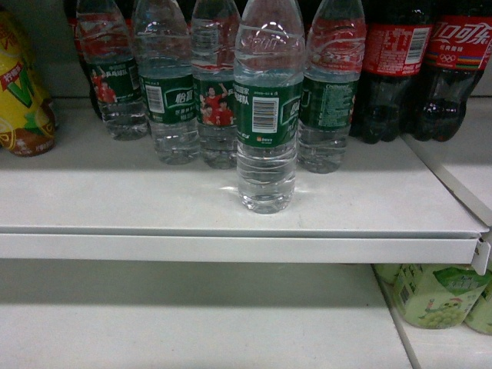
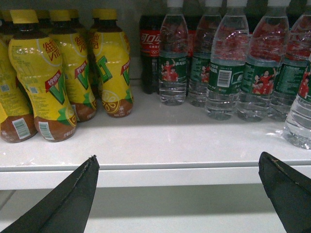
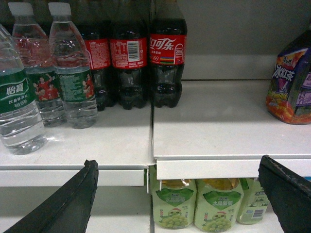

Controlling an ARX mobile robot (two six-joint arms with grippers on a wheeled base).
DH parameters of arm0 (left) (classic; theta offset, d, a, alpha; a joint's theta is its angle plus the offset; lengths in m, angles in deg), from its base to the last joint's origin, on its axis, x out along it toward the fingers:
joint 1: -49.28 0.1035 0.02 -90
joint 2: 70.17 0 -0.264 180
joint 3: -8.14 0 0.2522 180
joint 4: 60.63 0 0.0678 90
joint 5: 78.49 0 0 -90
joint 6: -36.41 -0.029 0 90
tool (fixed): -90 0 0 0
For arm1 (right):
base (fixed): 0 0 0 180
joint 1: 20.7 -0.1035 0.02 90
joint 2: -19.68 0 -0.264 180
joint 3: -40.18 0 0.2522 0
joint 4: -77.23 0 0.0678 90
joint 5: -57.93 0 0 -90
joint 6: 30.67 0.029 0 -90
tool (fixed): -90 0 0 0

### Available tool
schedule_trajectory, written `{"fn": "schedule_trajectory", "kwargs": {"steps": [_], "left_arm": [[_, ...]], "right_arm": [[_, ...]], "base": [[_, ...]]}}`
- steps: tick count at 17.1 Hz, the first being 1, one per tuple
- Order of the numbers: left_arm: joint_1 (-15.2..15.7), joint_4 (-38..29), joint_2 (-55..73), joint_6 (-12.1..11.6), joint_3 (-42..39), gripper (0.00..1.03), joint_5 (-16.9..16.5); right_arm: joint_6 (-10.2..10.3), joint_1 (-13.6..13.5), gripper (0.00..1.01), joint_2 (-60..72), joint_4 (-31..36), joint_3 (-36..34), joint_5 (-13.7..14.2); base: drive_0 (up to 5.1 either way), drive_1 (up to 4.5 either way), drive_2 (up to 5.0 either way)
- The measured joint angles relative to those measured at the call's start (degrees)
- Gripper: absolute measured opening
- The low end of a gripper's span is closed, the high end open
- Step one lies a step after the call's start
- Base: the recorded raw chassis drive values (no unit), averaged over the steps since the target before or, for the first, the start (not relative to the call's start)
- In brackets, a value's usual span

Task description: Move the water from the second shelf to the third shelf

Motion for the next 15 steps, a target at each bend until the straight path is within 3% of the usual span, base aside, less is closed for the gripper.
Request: {"fn": "schedule_trajectory", "kwargs": {"steps": [15], "left_arm": [[0.0, 0.0, 0.0, 0.0, 0.0, 0.98, 0.0]], "right_arm": [[0.0, 0.0, 0.98, 0.0, 0.0, 0.0, 0.0]], "base": [[0.0, 0.0, 0.0]]}}
